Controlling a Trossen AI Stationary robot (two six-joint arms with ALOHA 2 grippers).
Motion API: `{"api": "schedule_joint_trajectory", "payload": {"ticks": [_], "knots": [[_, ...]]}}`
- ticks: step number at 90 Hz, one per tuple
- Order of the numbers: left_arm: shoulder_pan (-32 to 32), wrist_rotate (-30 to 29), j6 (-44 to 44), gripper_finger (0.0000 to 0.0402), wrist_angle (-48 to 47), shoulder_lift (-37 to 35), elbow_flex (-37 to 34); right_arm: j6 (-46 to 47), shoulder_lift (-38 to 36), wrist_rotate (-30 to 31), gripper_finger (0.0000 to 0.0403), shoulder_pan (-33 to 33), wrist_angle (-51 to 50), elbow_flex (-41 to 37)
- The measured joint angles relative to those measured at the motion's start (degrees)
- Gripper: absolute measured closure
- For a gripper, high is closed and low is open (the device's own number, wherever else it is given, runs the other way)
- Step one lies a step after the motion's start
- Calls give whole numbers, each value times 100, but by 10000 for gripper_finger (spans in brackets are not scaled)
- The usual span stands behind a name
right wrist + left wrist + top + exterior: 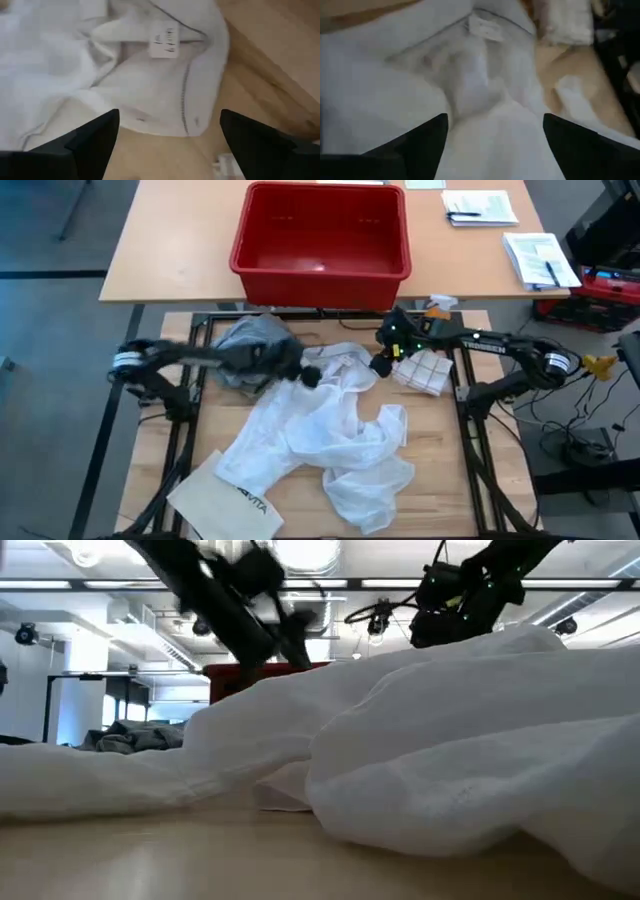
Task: Fold laundry
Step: Fold the white long sleeve shirt
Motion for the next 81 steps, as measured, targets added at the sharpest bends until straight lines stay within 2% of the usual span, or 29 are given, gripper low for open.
{"api": "schedule_joint_trajectory", "payload": {"ticks": [9, 19, 32, 43, 51, 63, 81], "knots": [[569, 376, 754, 127, -58, 680, 696, -73, -138, 166, 116, 17, -34, -155], [916, 527, 1472, 157, -269, 1379, 1623, -13, -305, 181, 144, -12, -9, -423], [1023, 416, 2567, 199, -906, 2184, 2879, 167, -304, 223, 171, -19, 320, -719], [1019, 545, 2909, 231, -1696, 2724, 3751, 289, -100, 226, 189, -19, 993, -906], [995, 655, 2978, 251, -1850, 2947, 4072, 370, 167, 240, 198, -41, 1365, -920], [985, 676, 2810, 279, -1853, 2941, 4131, 552, 665, 367, 203, -109, 1773, -925], [982, 690, 2714, 305, -2279, 2905, 4117, 882, 1421, 290, 184, -154, 2250, -923]]}}
